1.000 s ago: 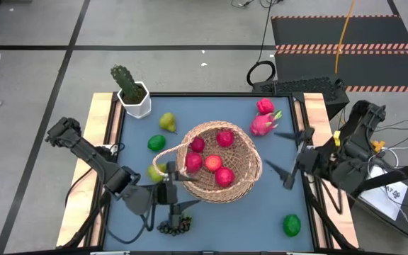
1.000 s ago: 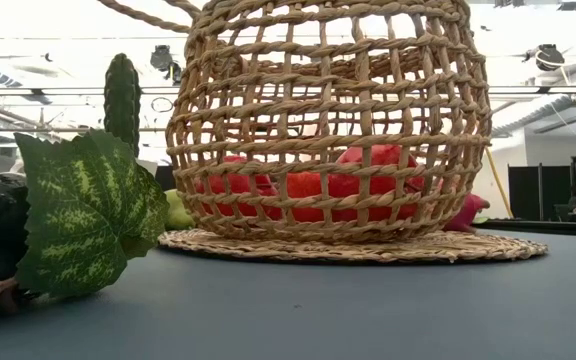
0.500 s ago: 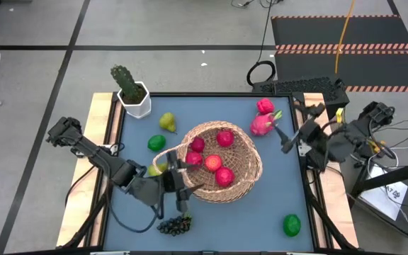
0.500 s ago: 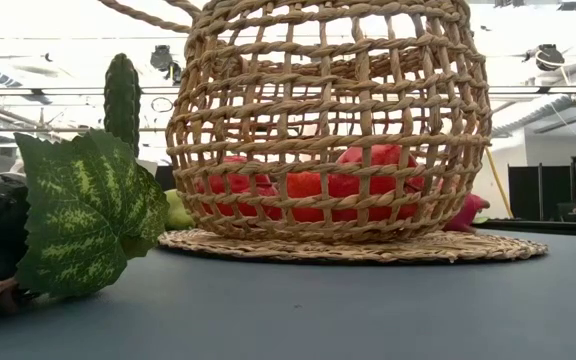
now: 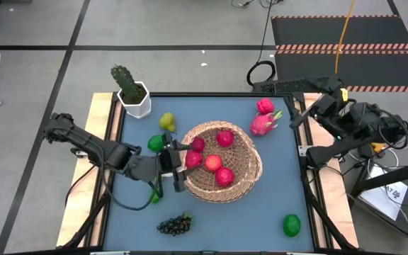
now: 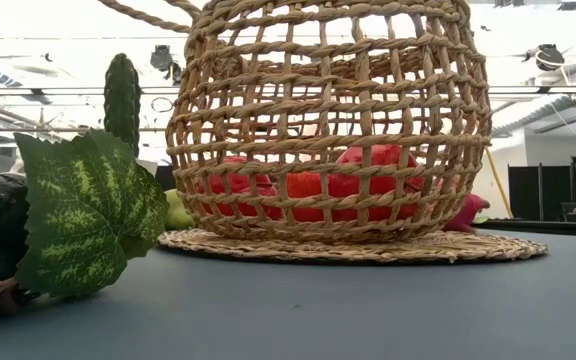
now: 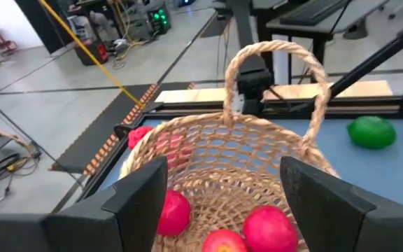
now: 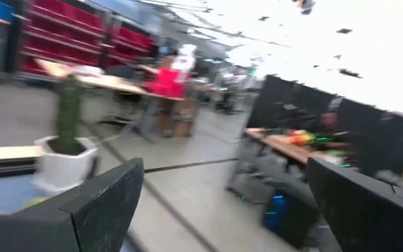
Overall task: Build produce basket
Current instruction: Put the red bell pepper into the brown basket
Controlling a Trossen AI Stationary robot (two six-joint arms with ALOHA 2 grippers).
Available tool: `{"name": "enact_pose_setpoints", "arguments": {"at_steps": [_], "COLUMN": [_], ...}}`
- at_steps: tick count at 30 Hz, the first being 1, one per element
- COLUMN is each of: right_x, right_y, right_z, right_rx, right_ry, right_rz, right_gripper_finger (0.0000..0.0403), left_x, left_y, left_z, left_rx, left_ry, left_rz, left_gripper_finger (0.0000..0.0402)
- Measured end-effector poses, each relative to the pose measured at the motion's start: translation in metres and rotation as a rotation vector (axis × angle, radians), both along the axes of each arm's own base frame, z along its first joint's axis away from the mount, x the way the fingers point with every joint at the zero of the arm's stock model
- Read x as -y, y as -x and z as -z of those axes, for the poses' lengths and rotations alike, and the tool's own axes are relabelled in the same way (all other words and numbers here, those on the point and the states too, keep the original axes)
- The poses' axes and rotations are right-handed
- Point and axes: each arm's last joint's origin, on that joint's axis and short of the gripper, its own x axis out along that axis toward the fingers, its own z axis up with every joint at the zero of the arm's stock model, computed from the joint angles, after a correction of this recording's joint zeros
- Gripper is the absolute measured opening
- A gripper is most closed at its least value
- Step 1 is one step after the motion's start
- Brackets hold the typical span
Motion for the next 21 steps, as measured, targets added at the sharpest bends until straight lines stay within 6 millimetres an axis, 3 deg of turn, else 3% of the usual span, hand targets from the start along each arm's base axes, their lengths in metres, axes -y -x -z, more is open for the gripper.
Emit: {"name": "enact_pose_setpoints", "arguments": {"at_steps": [6,12,16,21], "right_x": [0.013,0.039,0.062,0.080], "right_y": [-0.021,-0.056,-0.070,-0.074], "right_z": [-0.007,0.009,0.032,0.064], "right_rx": [-0.041,-0.132,-0.208,-0.282], "right_ry": [0.098,0.102,-0.026,-0.296], "right_rz": [0.147,0.177,0.225,0.157], "right_gripper_finger": [0.0391,0.0391,0.0391,0.0391], "left_x": [0.000,0.001,0.001,0.003], "left_y": [-0.007,-0.011,-0.011,-0.010], "left_z": [0.008,0.007,0.007,0.008], "left_rx": [-0.022,-0.004,-0.004,-0.015], "left_ry": [-0.003,-0.024,-0.029,-0.038], "left_rz": [-0.009,-0.002,0.001,0.009], "left_gripper_finger": [0.0273,0.0273,0.0273,0.0273]}}
